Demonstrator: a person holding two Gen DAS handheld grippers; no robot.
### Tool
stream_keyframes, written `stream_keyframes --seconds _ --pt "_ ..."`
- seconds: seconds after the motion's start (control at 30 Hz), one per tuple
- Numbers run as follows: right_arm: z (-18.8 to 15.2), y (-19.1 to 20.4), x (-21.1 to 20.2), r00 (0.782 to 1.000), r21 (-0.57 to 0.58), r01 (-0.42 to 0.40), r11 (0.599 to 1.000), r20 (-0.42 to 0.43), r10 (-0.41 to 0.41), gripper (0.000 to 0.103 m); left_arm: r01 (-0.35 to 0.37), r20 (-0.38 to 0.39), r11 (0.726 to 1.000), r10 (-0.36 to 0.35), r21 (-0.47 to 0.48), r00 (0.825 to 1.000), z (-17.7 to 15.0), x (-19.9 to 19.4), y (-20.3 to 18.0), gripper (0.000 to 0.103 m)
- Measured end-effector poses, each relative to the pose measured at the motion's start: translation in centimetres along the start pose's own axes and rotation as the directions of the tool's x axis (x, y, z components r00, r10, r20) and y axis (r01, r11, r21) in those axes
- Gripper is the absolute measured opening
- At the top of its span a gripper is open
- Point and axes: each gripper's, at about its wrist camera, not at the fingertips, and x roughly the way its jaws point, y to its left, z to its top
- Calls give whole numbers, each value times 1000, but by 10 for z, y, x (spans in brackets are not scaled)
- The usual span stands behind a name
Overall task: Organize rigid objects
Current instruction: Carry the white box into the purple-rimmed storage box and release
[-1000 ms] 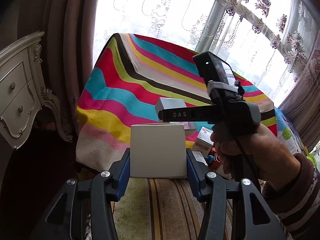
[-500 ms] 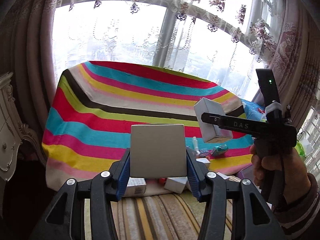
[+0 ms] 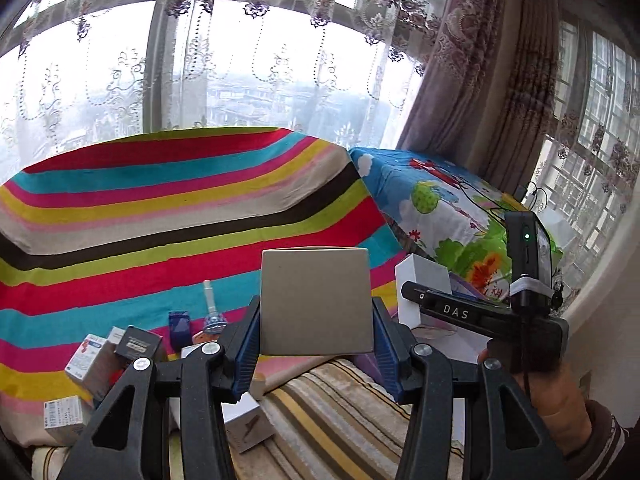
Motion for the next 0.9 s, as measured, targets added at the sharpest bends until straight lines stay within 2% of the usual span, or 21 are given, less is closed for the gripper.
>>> stream_keyframes --seconds 0.23,0.4,0.6,0.83,0.9 --pt "-8 -68 24 992 225 117 967 -64 -105 73 73 -92 995 -67 61 993 -3 46 -47 51" --pt "-20 -104 49 982 347 172 922 -133 -133 73 110 -152 989 -93 103 984 -12 74 -66 51" --pt "-33 -129 83 970 447 211 869 -208 -128 73 124 -209 982 -92 143 974 -16 99 -77 51" --pt "-45 -143 116 954 504 240 830 -280 -106 74 128 -252 980 -86 155 964 -23 115 -79 51" --pt "-50 -149 123 956 528 224 819 -284 -78 76 127 -260 980 -83 155 962 -24 118 -78 51"
